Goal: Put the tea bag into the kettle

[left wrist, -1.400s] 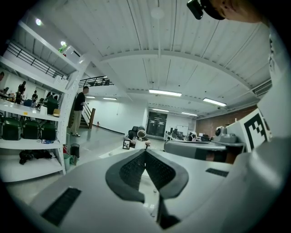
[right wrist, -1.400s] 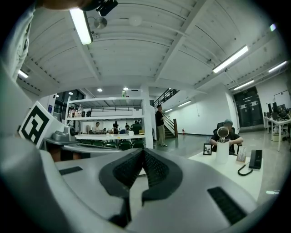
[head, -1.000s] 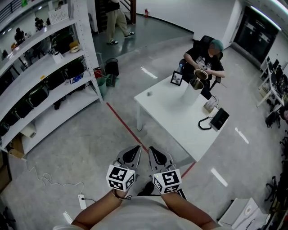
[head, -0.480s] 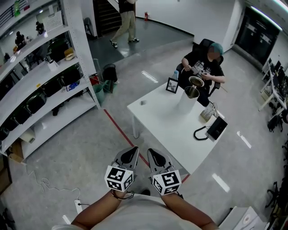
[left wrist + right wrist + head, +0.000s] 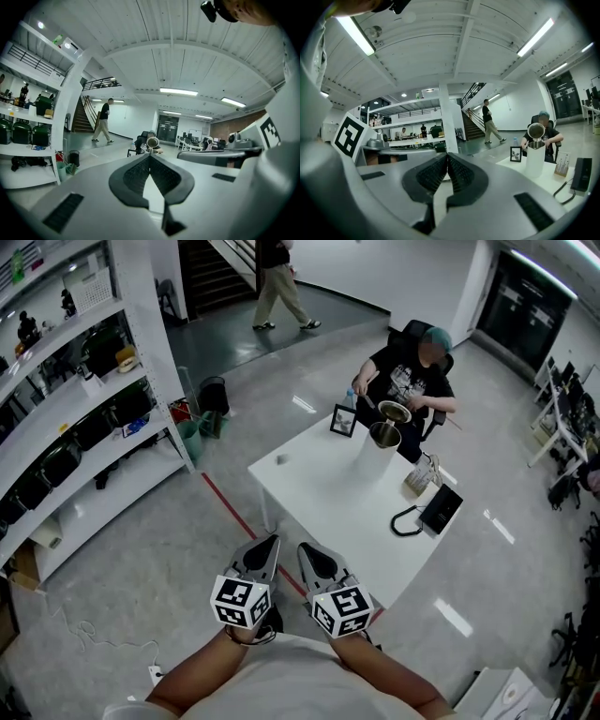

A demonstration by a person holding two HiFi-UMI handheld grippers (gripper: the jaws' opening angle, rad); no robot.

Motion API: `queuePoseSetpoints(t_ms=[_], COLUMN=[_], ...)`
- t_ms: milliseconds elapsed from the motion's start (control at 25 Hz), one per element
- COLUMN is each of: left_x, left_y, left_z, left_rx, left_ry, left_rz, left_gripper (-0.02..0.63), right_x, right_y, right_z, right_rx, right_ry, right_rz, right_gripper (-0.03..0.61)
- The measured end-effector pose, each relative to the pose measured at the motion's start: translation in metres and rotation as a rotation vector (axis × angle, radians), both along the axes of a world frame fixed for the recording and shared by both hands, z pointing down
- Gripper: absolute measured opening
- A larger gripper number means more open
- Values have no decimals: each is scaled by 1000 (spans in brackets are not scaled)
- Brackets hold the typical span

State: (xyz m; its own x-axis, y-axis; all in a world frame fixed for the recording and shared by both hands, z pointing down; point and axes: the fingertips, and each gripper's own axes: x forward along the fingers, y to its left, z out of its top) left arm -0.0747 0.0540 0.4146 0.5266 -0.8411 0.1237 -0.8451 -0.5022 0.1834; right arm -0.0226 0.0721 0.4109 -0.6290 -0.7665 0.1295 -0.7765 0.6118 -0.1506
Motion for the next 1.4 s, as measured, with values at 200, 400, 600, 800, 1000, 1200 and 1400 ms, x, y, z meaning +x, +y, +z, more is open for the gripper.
queuePoseSetpoints(t_ms=[200,400,600,800,1000,1200,1400], left_x=[8,8,10,-5,-22,-35,-40], left_y=[-37,-84,-135,-193,-254,-305,-355], left_z=[4,12,29,43,60,78,112], left_rx=[0,-12,-49,-88,-133,-165,-208], left_ry=[17,10,7,-10,-21,-35,-52], left_rz=[25,48,93,119,132,147,173], left_gripper=[9,8,8,8,8,8,8], right_x=[1,1,-1,-18,-33,-38,-42], right_y=[-33,-78,-130,-189,-252,-306,-353], right_z=[3,17,28,36,47,71,101], right_rx=[7,-30,-46,-69,-91,-152,-203], right_ry=[25,36,28,21,22,36,61], right_rz=[9,33,71,86,114,153,183], right_gripper=[12,12,12,12,12,12,14])
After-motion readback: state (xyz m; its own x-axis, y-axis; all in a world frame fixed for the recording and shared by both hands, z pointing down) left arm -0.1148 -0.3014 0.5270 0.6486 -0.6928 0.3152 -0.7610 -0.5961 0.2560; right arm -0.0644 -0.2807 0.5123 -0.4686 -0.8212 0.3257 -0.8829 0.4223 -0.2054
